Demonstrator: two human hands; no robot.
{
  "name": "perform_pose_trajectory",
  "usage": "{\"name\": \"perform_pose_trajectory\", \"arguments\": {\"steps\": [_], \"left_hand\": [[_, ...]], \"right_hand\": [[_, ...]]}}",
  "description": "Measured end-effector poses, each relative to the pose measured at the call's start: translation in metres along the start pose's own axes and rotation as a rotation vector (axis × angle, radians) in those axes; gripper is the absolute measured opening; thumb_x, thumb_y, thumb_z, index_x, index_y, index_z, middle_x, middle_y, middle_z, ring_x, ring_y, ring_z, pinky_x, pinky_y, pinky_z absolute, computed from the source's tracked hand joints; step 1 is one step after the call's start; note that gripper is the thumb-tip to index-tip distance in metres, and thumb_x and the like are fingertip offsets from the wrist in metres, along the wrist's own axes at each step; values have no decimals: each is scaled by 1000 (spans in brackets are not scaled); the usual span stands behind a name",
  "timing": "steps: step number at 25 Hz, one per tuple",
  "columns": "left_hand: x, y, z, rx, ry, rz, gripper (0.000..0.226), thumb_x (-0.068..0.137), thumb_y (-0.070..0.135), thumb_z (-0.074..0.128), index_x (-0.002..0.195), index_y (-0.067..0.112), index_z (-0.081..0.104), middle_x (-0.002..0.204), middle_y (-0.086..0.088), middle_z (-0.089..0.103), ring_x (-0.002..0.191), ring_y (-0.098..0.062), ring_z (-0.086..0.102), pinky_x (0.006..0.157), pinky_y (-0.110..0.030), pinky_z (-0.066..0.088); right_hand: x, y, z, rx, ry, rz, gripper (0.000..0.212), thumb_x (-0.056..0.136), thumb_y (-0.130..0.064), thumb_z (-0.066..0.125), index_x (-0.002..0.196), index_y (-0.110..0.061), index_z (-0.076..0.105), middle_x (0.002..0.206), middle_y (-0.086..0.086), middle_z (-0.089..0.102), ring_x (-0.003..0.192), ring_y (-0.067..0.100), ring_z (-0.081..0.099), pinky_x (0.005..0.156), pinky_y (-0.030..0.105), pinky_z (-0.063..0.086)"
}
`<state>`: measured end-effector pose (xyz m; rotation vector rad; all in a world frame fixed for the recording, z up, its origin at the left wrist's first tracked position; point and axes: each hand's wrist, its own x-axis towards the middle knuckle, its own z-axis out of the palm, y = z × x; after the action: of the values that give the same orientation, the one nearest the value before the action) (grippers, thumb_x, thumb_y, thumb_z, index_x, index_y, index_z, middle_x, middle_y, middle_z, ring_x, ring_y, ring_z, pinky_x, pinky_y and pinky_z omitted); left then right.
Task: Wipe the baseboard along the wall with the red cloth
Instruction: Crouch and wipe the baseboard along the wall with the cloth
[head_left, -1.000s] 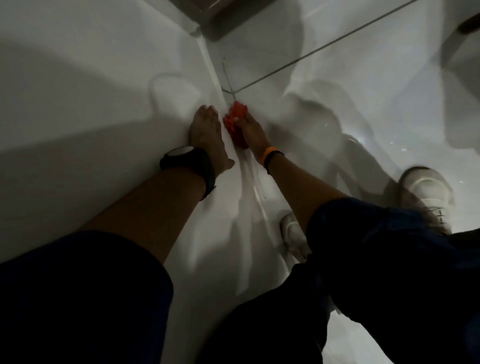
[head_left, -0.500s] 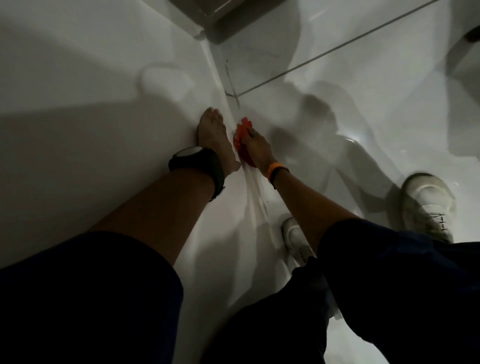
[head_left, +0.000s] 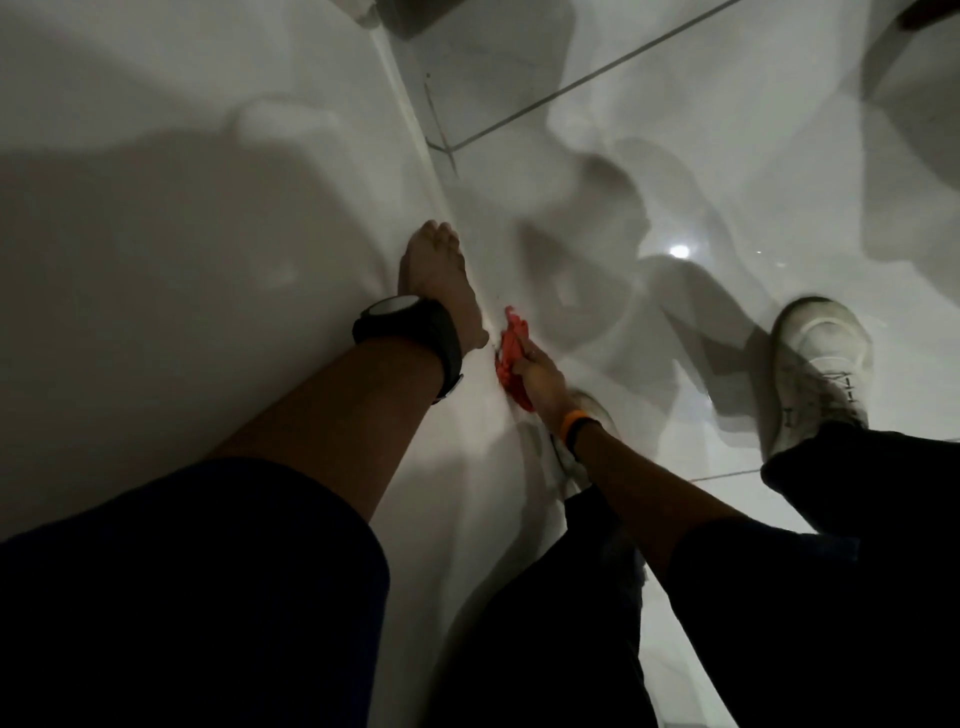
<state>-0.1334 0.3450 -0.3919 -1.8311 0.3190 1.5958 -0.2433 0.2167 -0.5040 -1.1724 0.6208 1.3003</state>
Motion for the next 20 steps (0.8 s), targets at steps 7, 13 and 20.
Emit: {"name": "perform_pose_trajectory", "arguments": {"steps": [7,13,20], "left_hand": [[10,-14,2,-11,-45,-90,102,99,75,22,164,0,-6,171,-18,-8,162,-30,-6,130,-42,-4],[0,-18,1,19,-58,-51,101,100,73,23,163,-1,-5,170,-20,-8,162,-31,-5,129,-42,-4],[10,-26,-6,10,-61,-64,100,101,71,27,163,-1,-4,170,-20,-7,162,-31,-5,130,-41,-3]], "right_hand": [[91,-116,35,-39,-75,-217,51,114,-8,32,164,-14,25,153,38,44,89,39,64,51,-1,48],[45,-47,9,-142,65,-61,48,112,-31,43,159,-25,43,129,16,72,93,26,72,74,9,59],[75,-65,36,-5,114,-189,40,114,-22,41,150,-10,51,94,22,64,65,5,53,57,7,48]]}}
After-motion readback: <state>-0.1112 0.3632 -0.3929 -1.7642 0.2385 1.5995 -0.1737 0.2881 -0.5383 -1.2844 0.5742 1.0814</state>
